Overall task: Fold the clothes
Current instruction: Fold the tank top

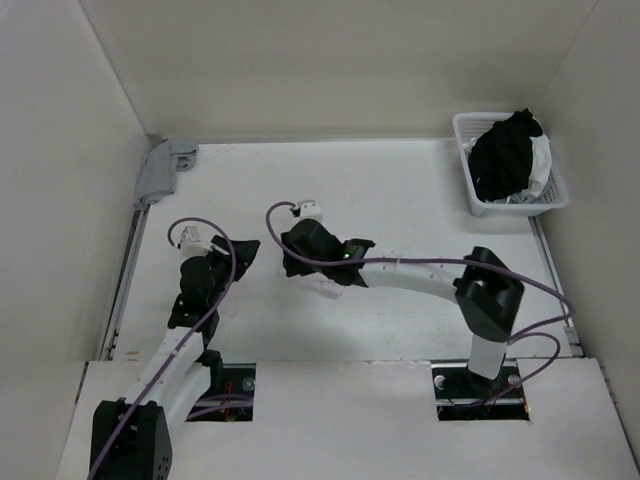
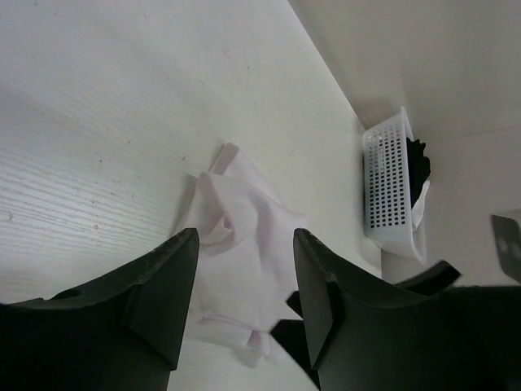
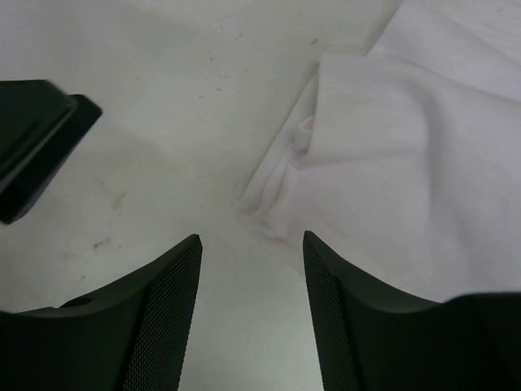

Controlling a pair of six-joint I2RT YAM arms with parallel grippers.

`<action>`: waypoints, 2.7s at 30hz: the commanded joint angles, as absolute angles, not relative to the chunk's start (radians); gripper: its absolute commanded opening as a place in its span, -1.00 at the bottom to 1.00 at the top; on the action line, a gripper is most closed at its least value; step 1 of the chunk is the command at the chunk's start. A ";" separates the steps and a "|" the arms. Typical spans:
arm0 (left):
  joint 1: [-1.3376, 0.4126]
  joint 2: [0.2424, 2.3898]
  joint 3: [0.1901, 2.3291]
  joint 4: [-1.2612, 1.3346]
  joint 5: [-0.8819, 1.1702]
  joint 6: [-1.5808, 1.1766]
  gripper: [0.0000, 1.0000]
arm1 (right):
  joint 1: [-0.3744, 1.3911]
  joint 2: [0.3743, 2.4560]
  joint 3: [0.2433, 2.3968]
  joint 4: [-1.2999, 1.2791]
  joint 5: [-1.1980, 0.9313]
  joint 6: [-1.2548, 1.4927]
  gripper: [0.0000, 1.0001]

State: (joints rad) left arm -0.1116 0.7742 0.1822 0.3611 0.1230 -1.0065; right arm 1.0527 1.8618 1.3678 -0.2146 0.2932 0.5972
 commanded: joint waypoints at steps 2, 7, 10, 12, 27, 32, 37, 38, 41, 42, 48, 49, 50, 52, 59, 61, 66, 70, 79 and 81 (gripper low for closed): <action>-0.151 0.798 0.212 0.402 0.144 -0.999 -0.02 | 0.992 1.667 1.261 -0.054 0.284 0.586 -0.19; -0.323 0.926 0.265 0.445 0.062 -0.948 -0.02 | 0.874 1.750 1.256 -0.087 0.210 0.563 -0.67; -0.387 1.020 0.301 0.454 -0.024 -0.887 -0.03 | 0.838 1.785 1.258 -0.091 0.212 0.528 -0.25; -0.415 1.106 0.339 0.469 -0.087 -0.848 -0.05 | 0.818 1.802 1.261 -0.091 0.201 0.505 -0.18; -0.351 1.607 0.578 0.647 -0.104 -0.802 -0.22 | 0.742 1.776 1.168 -0.060 0.210 0.492 -0.07; -0.346 1.674 0.620 0.681 -0.048 -0.824 -0.37 | 0.743 1.720 1.082 -0.018 0.199 0.509 -0.09; -0.357 1.674 0.611 0.667 -0.035 -0.833 -0.45 | 0.742 1.645 0.979 0.021 0.199 0.543 -0.09; -0.354 1.674 0.609 0.666 -0.035 -0.834 -0.47 | 0.745 1.629 0.963 0.029 0.196 0.545 -0.09; -0.350 1.677 0.609 0.654 -0.035 -0.850 -0.55 | 0.746 1.592 0.933 0.032 0.190 0.548 -0.08; -0.350 1.677 0.612 0.643 -0.032 -0.853 -0.56 | 0.751 1.583 0.928 0.029 0.189 0.549 -0.08; -0.350 1.603 0.574 0.561 -0.127 -0.857 -0.42 | 0.792 1.554 0.890 0.031 0.186 0.569 -0.07; -0.350 1.591 0.565 0.560 -0.143 -0.859 -0.38 | 0.797 1.552 0.884 0.031 0.186 0.575 -0.07; -0.350 1.582 0.558 0.558 -0.150 -0.861 -0.36 | 0.800 1.549 0.876 0.032 0.184 0.580 -0.06; -0.355 1.575 0.555 0.557 -0.147 -0.861 -0.35 | 0.808 1.549 0.865 0.037 0.178 0.581 -0.06; -0.378 1.624 0.591 0.563 -0.091 -0.870 -0.38 | 0.824 1.552 0.844 0.038 0.179 0.598 -0.06; -0.377 1.628 0.588 0.560 -0.089 -0.873 -0.40 | 0.835 1.549 0.828 0.037 0.183 0.603 -0.04; -0.361 1.643 0.591 0.577 -0.049 -0.879 -0.62 | 0.861 1.569 0.804 0.038 0.155 0.624 0.03; -0.340 1.667 0.603 0.618 -0.012 -0.919 -0.81 | 0.872 1.588 0.785 0.048 0.150 0.644 -0.18; -0.329 1.634 0.600 0.692 -0.018 -0.963 -0.90 | 0.872 1.609 0.736 0.055 0.124 0.641 -0.72; -0.331 1.637 0.606 0.710 -0.020 -0.965 -0.90 | 0.872 1.612 0.730 0.055 0.121 0.643 -0.73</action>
State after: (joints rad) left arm -0.3328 1.6684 0.5652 0.6174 -0.0219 -0.9493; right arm 0.8654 1.5955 0.7383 0.0273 0.1375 0.6376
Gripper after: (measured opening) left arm 0.054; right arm 0.139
